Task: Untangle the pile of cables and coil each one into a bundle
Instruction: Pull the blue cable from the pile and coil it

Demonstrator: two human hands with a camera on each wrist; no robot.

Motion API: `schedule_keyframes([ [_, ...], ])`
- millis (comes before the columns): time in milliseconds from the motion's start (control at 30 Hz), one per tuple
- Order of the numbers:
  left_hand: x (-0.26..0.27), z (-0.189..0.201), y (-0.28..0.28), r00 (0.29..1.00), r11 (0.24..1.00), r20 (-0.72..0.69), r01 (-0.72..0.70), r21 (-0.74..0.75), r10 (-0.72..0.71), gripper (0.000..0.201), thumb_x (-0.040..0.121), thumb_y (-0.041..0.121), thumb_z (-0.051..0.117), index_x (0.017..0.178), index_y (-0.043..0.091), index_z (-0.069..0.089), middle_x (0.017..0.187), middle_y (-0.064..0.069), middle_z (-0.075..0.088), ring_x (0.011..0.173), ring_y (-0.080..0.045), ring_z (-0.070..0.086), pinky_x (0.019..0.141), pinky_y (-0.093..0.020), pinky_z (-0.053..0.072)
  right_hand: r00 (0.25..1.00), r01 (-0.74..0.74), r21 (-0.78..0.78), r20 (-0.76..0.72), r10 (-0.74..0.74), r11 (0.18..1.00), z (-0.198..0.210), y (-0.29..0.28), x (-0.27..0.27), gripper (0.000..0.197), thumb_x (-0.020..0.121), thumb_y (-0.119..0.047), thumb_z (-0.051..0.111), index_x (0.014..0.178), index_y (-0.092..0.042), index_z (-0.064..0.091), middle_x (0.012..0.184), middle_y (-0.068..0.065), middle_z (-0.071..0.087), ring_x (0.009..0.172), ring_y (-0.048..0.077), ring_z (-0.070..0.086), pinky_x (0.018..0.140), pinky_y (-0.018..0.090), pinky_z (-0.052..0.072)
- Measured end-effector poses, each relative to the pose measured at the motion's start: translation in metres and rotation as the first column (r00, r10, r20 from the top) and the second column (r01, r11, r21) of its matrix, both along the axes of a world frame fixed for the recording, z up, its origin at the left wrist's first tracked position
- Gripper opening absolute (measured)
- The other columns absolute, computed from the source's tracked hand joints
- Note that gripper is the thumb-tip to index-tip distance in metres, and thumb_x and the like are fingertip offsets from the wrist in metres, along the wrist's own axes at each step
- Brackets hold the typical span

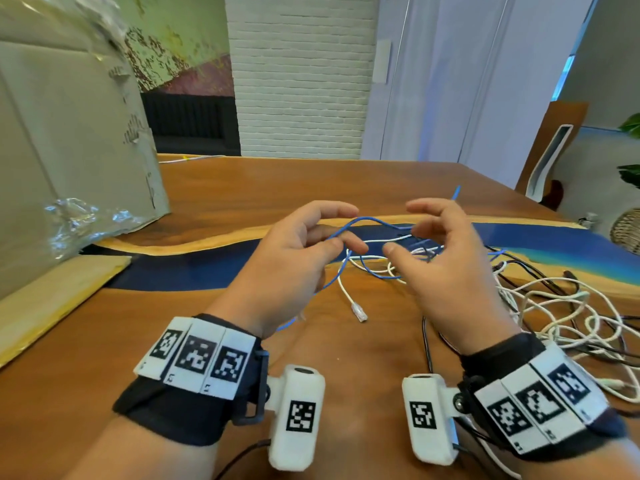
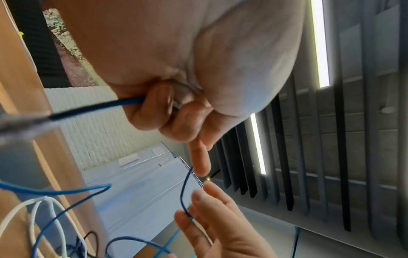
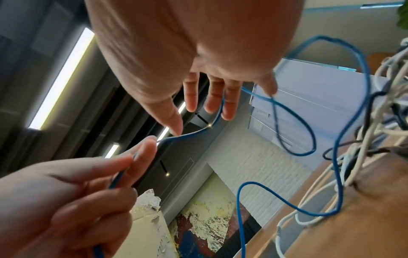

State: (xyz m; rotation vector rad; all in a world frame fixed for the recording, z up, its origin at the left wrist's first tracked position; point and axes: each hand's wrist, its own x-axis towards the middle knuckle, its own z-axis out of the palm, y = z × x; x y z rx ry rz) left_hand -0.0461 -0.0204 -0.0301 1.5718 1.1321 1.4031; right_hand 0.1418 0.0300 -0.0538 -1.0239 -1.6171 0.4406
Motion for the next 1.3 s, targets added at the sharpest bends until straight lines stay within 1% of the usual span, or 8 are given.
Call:
schedule_keyframes([
  [133, 0.001, 0.003, -0.003, 0.988, 0.991, -0.101, -0.112, 0.072, 0.119, 0.019, 0.102, 0.006, 0.054, 0.111, 0.016, 0.067, 0.087, -0.002, 0.079, 0.056, 0.001, 0.061, 0.053, -0.009, 0.042, 0.984, -0.045, -0.167, 0.161, 0.073, 0.985, -0.005, 0.001, -0.003, 0.035, 0.09, -0.029, 0.075, 0.122, -0.037, 0.064, 0.099, -0.016, 0.071, 0.085, 0.002, 0.065, 0.084, 0.03, 0.054],
  [333, -0.005, -0.005, 0.006, 0.941, 0.975, -0.256, -0.21, 0.077, 0.223, 0.011, 0.099, 0.013, 0.06, 0.094, 0.022, 0.065, 0.079, 0.013, 0.077, 0.091, -0.027, 0.07, 0.09, -0.046, 0.052, 0.966, -0.232, -0.059, -0.13, 0.222, 0.971, 0.003, -0.008, -0.003, 0.013, 0.091, -0.003, 0.071, 0.095, -0.014, 0.077, 0.08, 0.002, 0.078, 0.066, 0.006, 0.071, 0.062, 0.014, 0.051],
  [500, -0.003, -0.001, -0.001, 0.98, 0.994, -0.196, -0.003, 0.106, 0.024, 0.01, 0.101, 0.007, 0.059, 0.098, 0.013, 0.067, 0.08, -0.001, 0.078, 0.082, -0.018, 0.073, 0.066, -0.027, 0.055, 0.906, -0.415, -0.164, -0.171, 0.388, 0.895, -0.001, -0.006, -0.008, 0.034, 0.095, -0.008, 0.069, 0.126, -0.021, 0.066, 0.11, 0.003, 0.077, 0.105, 0.01, 0.072, 0.093, 0.029, 0.056],
  [633, -0.011, 0.002, -0.002, 0.99, 0.997, -0.141, -0.011, 0.078, 0.022, 0.012, 0.101, 0.014, 0.06, 0.098, 0.006, 0.069, 0.056, -0.006, 0.058, 0.041, -0.003, 0.041, 0.041, -0.02, 0.034, 0.829, -0.56, -0.308, -0.189, 0.527, 0.77, -0.002, -0.007, -0.004, 0.022, 0.101, -0.02, 0.057, 0.098, -0.009, 0.076, 0.051, 0.007, 0.046, 0.043, 0.017, 0.047, 0.052, 0.038, 0.046],
  [800, -0.029, -0.005, 0.006, 0.999, 0.99, -0.031, 0.032, -0.138, -0.037, 0.046, 0.098, 0.045, 0.058, 0.062, 0.015, 0.057, 0.045, 0.003, 0.026, 0.045, -0.015, 0.017, 0.047, -0.029, 0.011, 0.804, -0.548, -0.241, -0.414, 0.426, 0.801, 0.014, -0.002, 0.014, 0.024, 0.09, -0.032, 0.059, 0.092, -0.02, 0.08, 0.056, -0.001, 0.032, 0.049, 0.015, 0.018, 0.045, 0.03, 0.011],
  [933, -0.026, -0.002, 0.004, 0.897, 0.944, 0.373, 0.304, -0.13, -0.237, 0.042, 0.097, 0.043, 0.049, 0.069, 0.014, 0.061, 0.044, 0.006, 0.02, 0.04, -0.01, 0.01, 0.041, -0.022, 0.01, 0.896, -0.436, -0.247, -0.209, 0.392, 0.865, 0.009, -0.001, 0.009, 0.023, 0.099, -0.028, 0.058, 0.096, -0.015, 0.077, 0.057, 0.002, 0.046, 0.045, 0.009, 0.032, 0.041, 0.019, 0.026],
  [1167, -0.017, 0.007, -0.004, 0.855, 0.934, 0.418, 0.356, -0.043, -0.307, 0.033, 0.095, 0.03, 0.052, 0.1, 0.006, 0.075, 0.042, 0.006, 0.04, 0.039, -0.009, 0.014, 0.041, -0.025, 0.013, 0.878, -0.425, -0.303, 0.09, 0.469, 0.853, 0.003, -0.004, 0.002, 0.036, 0.109, -0.026, 0.042, 0.098, -0.015, 0.075, 0.058, -0.005, 0.038, 0.052, 0.005, 0.034, 0.051, 0.016, 0.03],
  [1300, -0.004, 0.005, 0.005, 0.648, 0.951, 0.705, 0.282, 0.126, -0.286, 0.031, 0.101, 0.025, 0.043, 0.12, 0.012, 0.065, 0.095, 0.004, 0.075, 0.054, -0.004, 0.053, 0.055, -0.017, 0.046, 0.788, -0.394, -0.335, 0.357, 0.502, 0.856, -0.003, -0.01, -0.009, 0.038, 0.108, -0.011, 0.042, 0.123, -0.036, 0.066, 0.065, -0.004, 0.055, 0.06, 0.007, 0.049, 0.063, 0.024, 0.044],
])
